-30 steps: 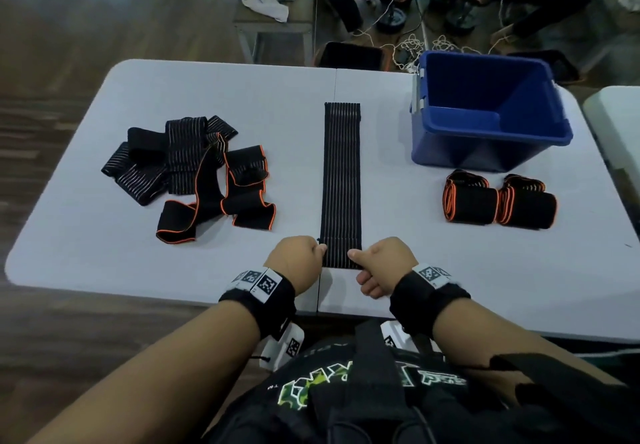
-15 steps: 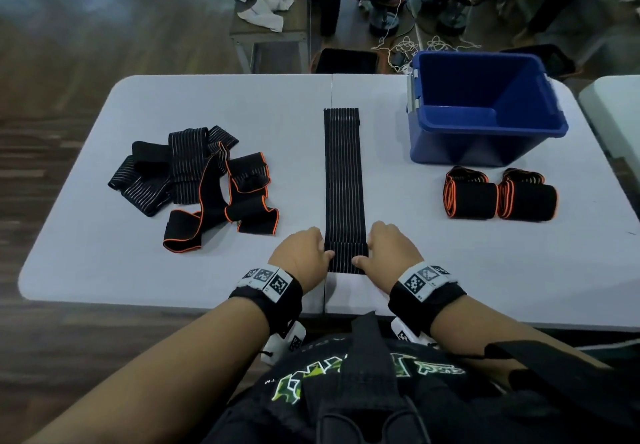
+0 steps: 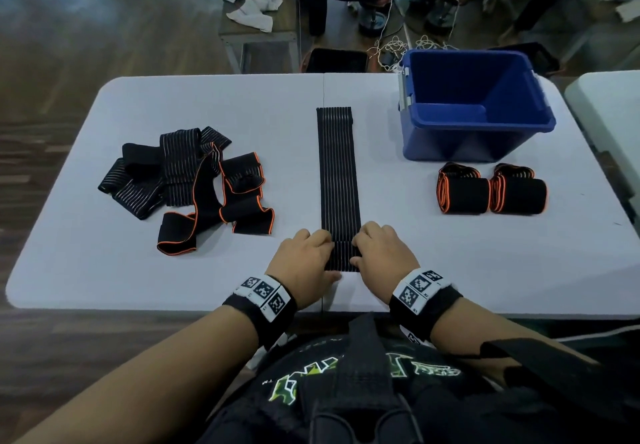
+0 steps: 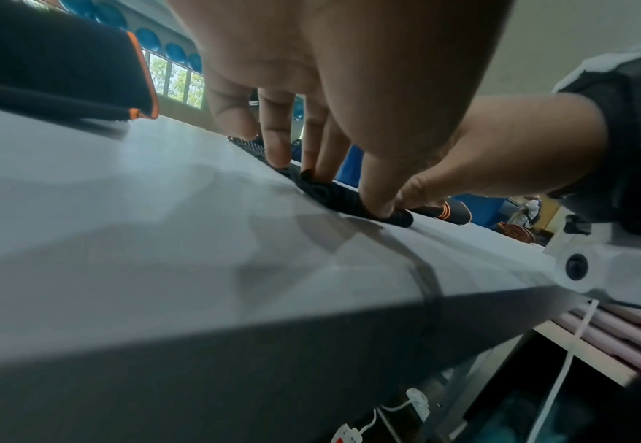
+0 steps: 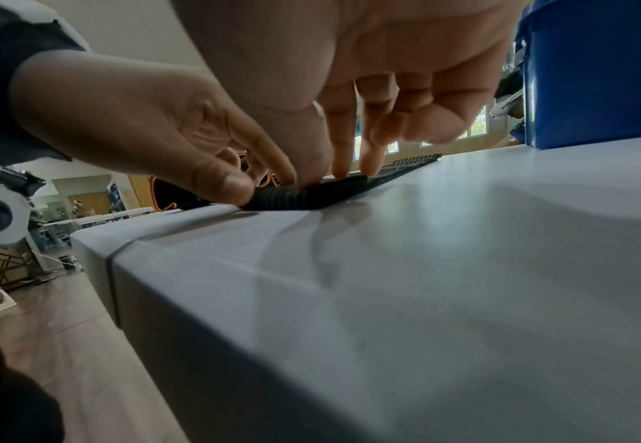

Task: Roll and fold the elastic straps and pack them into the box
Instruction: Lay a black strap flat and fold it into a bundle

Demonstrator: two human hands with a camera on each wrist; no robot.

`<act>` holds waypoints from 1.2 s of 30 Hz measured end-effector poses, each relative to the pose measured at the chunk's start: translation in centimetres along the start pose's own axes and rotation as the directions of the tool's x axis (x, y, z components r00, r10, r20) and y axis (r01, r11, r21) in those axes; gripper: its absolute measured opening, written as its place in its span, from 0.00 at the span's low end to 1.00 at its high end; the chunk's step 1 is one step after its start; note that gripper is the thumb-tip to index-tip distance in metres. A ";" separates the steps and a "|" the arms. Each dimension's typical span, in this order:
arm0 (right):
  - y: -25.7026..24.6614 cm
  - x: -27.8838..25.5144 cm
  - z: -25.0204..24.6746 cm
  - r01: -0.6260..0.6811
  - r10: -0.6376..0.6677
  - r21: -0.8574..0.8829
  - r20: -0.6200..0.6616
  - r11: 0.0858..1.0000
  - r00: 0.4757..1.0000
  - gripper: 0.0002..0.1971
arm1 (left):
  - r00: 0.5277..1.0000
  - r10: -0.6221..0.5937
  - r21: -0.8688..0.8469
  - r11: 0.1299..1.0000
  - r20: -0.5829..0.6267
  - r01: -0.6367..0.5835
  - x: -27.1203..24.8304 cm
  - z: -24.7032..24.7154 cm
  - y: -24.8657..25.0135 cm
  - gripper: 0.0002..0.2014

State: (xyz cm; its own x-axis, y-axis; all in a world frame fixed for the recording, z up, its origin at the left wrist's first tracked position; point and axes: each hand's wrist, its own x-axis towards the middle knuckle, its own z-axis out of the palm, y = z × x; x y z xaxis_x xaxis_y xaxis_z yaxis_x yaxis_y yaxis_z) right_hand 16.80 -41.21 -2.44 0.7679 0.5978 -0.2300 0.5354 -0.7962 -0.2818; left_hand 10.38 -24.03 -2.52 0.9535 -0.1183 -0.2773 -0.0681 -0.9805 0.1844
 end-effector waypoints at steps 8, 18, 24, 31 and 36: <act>0.2 -0.6 -0.1 0.071 -0.068 -0.037 0.078 0.997 0.995 0.27 | 0.999 -0.032 -0.172 0.985 -0.033 0.026 -0.9 0.9 -0.4 0.33; -0.6 -0.1 -1.1 -0.072 0.065 0.200 0.042 0.977 0.997 0.13 | 0.975 -0.182 -0.451 0.886 -0.124 0.108 -0.5 0.4 -0.6 0.22; -0.2 1.0 -1.1 -0.252 0.262 0.412 0.032 0.876 0.964 0.17 | 0.937 -0.327 -0.613 0.767 -0.122 0.188 0.0 0.5 -1.3 0.15; -0.6 1.2 -0.2 -0.251 0.272 0.381 -0.001 0.890 0.962 0.12 | 0.891 -0.450 -0.652 0.694 -0.059 0.307 0.6 0.9 -1.3 0.08; -0.8 0.4 0.0 -0.216 0.232 0.340 -0.005 0.915 0.973 0.06 | 0.882 -0.472 -0.643 0.679 -0.014 0.353 1.6 0.7 -1.0 0.09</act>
State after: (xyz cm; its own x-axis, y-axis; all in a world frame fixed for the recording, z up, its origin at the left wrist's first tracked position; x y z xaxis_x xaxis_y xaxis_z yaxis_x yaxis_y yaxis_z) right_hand 16.66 -40.33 -2.35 0.8729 0.3967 -0.2841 0.2049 -0.8264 -0.5245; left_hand 11.78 -23.36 -3.84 0.8770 0.3603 -0.3179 0.4792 -0.6070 0.6340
